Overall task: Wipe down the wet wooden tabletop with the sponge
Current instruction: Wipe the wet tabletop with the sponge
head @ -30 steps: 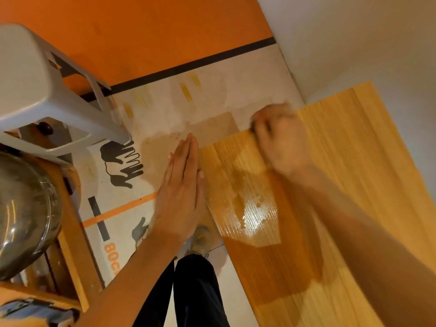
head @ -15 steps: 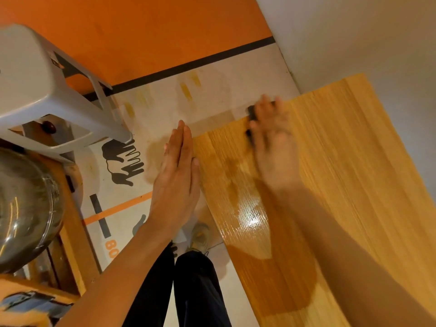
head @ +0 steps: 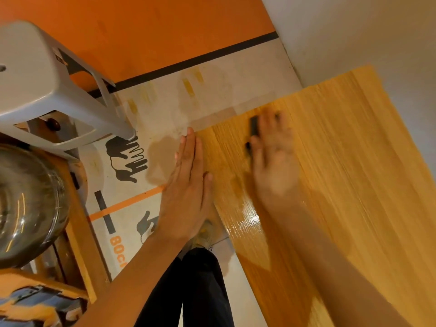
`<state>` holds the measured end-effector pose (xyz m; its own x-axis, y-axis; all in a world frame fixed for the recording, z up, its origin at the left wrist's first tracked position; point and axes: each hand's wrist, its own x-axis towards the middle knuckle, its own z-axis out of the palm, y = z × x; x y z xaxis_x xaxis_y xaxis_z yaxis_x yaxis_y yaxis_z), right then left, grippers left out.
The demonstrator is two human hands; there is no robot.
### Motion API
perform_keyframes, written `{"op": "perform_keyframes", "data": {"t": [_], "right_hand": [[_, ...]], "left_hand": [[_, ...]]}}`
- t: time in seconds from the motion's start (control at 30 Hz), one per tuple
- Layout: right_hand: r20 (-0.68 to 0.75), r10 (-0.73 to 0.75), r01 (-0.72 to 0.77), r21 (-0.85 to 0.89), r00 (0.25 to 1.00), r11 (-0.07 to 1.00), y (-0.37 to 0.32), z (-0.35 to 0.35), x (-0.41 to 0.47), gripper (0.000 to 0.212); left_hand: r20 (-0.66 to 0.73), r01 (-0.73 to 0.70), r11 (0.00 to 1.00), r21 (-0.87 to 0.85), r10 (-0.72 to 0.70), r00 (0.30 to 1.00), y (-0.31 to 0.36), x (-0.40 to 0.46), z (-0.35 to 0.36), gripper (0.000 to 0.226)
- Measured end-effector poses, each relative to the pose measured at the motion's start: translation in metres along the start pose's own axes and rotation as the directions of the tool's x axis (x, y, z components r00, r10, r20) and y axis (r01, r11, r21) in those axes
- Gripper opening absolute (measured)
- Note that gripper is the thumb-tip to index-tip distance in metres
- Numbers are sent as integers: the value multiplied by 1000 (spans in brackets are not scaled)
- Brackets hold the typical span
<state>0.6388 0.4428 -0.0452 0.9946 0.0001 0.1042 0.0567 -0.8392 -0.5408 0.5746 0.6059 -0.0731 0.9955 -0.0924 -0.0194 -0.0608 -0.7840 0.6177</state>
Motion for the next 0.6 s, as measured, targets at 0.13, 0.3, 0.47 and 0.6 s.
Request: {"op": "perform_keyframes", "data": {"t": [0.13,0.3,0.47,0.6], "right_hand": [[179,-330,340,-25,927,940,-17,9,-33,43],[60,104,-102,-34,993,994,56,-46,-14,46],[-36,243,-242,35,969,970,-8,-8,-45,47],[145,-151,156,-24,978,987,-34,11,-65,46]], "left_hand": [[11,-35,997,67,34,999,-1,8,2,60],[-6,-50,999,-13,50,999,-3,8,2,60],[2,-52,998,-32,52,999,-3,9,3,61],[-6,-98,995,-21,98,995,-8,10,2,61]]}}
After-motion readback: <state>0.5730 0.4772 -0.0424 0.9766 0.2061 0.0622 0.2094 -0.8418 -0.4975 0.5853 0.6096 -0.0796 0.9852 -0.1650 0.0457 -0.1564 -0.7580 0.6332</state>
